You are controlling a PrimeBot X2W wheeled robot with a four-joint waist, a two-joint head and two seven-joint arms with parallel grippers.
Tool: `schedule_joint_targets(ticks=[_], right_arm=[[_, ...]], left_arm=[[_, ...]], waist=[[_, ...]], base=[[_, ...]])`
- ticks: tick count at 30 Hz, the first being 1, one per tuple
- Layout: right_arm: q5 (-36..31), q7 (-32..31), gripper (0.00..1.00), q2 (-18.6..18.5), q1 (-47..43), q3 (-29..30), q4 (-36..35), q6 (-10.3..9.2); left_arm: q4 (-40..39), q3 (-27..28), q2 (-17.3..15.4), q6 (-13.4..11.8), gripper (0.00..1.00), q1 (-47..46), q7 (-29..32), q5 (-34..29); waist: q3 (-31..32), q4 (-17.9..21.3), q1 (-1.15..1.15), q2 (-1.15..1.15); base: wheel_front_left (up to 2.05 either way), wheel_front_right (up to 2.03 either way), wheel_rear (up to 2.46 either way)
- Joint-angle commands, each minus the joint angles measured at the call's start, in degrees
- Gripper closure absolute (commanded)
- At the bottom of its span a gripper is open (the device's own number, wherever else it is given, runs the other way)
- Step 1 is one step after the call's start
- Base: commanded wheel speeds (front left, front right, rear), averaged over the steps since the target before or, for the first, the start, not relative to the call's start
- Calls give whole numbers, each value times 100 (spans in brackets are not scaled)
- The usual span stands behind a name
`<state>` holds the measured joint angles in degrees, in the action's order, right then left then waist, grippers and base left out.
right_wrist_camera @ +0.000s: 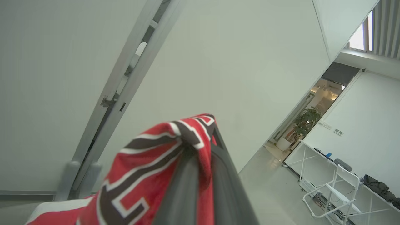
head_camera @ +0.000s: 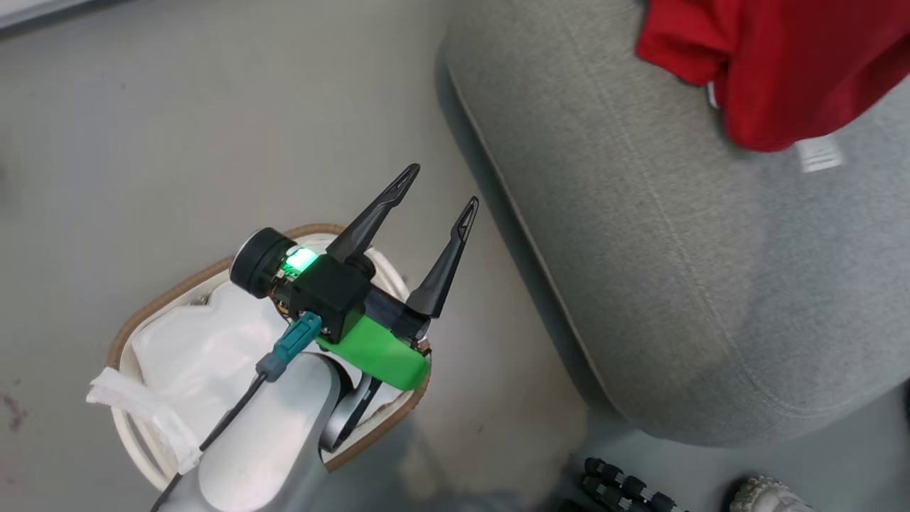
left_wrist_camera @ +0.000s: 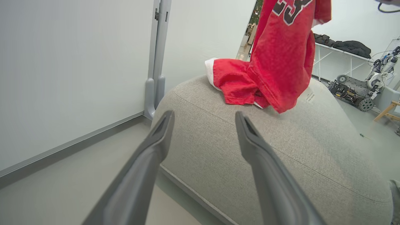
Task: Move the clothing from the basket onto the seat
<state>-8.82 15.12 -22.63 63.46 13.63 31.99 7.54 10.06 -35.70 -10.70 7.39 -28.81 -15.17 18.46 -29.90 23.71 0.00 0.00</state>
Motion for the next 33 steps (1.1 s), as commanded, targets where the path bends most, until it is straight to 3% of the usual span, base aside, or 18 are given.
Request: schedule_joint_targets(ticks=[1,6,12,13,14,15,17,18,19,33], right_arm=[[-39,4,100,75,-288,121,221,-10],[-83,4,100,488,-1015,467,830,-9],[-21,3,99,847,-1750,777,1048,-9],[-12,4,89,884,-1827,817,1057,-9],[-21,4,66,912,-1901,861,1075,-10],[-25,4,54,927,-1961,915,1072,-10],[-21,4,17,992,-2113,1017,1072,-9],[-28,4,4,1032,-2181,1053,1057,-9],[-27,4,0,1050,-2242,1074,1029,-9],[416,4,0,1311,-3470,971,49,-9]], left_arm=[[5,-31,-58,16,0,-125,4,58],[-37,-143,-86,16,0,-180,4,78],[-66,-322,-95,16,0,-181,4,112],[-64,-346,-86,16,0,-181,4,119],[-53,-363,-79,16,0,-172,4,122],[-38,-373,-67,16,0,-159,4,134],[5,-394,-39,16,0,-113,4,161],[26,-394,-21,16,0,-78,4,160],[37,-396,-4,16,0,-47,4,175],[195,-89,287,16,0,492,4,173]], waist=[[-314,-334,0,0],[-350,-425,0,0],[-197,-317,0,0],[-165,-296,0,0],[-116,-263,0,0],[-79,-239,0,0],[29,-181,0,0],[104,-150,0,0],[163,-132,0,0],[1070,-59,0,0]], base=[[0,0,0],[0,0,0],[0,0,0],[0,0,0],[0,0,0],[0,0,0],[0,0,0],[0,0,0],[0,0,0],[0,0,0]])
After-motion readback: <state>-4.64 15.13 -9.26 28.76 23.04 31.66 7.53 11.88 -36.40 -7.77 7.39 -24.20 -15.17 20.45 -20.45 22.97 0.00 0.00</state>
